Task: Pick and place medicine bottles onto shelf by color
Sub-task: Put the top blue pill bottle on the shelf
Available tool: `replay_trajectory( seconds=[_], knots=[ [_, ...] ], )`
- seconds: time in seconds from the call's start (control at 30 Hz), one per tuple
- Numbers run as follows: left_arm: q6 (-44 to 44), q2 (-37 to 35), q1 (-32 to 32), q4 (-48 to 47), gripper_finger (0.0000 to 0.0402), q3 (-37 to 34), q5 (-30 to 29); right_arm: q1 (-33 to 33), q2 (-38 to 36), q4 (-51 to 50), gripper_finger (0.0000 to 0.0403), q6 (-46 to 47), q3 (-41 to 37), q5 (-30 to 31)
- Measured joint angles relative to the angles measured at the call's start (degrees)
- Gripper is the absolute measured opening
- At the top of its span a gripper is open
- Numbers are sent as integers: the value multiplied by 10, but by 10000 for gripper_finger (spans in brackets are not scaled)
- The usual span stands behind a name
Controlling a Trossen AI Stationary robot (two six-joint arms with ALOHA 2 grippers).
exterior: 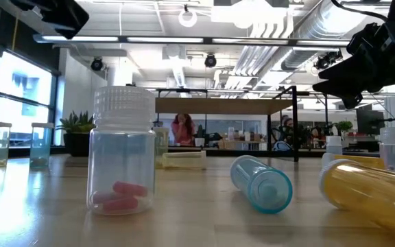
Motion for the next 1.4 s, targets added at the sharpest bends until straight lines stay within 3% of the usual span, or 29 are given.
replay_trajectory(
  seconds=[0.23,0.4,0.93,1.4],
  knots=[
    [-47,44,-23,-66,184,0,-71,0,0,0,177,0,0,0],
    [-96,88,-23,-97,184,0,-72,0,0,0,177,0,0,0],
    [-119,234,-23,-101,184,-1,-72,0,0,0,177,0,0,0],
    [-135,300,-23,-99,184,-1,-82,0,0,0,177,0,0,0]
  ],
)
